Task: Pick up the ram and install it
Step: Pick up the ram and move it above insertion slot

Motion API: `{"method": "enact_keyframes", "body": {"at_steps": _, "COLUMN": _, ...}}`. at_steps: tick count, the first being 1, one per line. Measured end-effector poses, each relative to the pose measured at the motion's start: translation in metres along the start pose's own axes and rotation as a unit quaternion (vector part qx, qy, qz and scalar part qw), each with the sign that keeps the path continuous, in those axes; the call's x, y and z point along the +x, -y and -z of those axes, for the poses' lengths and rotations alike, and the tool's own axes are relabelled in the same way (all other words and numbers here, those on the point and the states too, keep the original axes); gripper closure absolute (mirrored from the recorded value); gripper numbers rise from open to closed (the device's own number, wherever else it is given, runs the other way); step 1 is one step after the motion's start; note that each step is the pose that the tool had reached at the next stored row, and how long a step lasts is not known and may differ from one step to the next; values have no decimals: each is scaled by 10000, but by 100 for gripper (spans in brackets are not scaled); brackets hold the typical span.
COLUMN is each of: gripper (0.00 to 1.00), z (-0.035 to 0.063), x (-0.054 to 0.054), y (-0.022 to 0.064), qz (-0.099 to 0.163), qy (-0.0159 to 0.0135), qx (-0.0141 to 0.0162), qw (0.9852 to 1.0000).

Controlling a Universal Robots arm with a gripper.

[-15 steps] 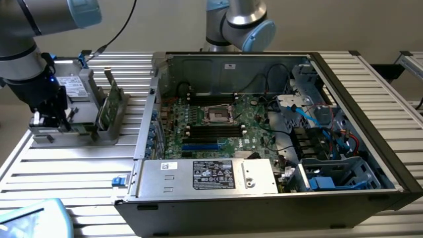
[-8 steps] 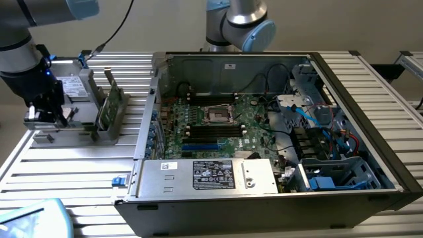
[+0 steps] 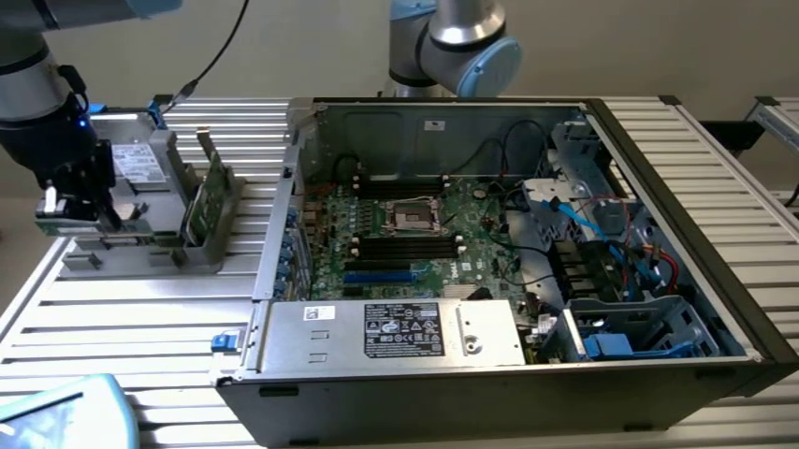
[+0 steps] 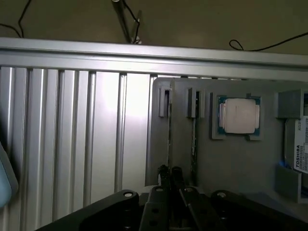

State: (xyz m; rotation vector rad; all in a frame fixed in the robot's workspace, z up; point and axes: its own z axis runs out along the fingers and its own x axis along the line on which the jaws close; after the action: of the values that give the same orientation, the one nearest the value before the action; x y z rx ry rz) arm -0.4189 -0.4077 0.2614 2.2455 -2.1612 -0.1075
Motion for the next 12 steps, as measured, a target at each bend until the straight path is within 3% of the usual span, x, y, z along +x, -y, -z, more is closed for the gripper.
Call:
{"method": "enact_keyframes", "body": {"at_steps": 6, "gripper": 87, "z": 220, "x": -6, "y": 36, "qz": -1, "qy": 1, "qx": -19, "qw": 10000}}
{"method": "enact_keyframes", "body": {"at_steps": 12, "gripper": 87, "z": 446, "x": -9, "y": 136, "qz": -3, "qy": 2, "qx": -54, "qw": 10000}}
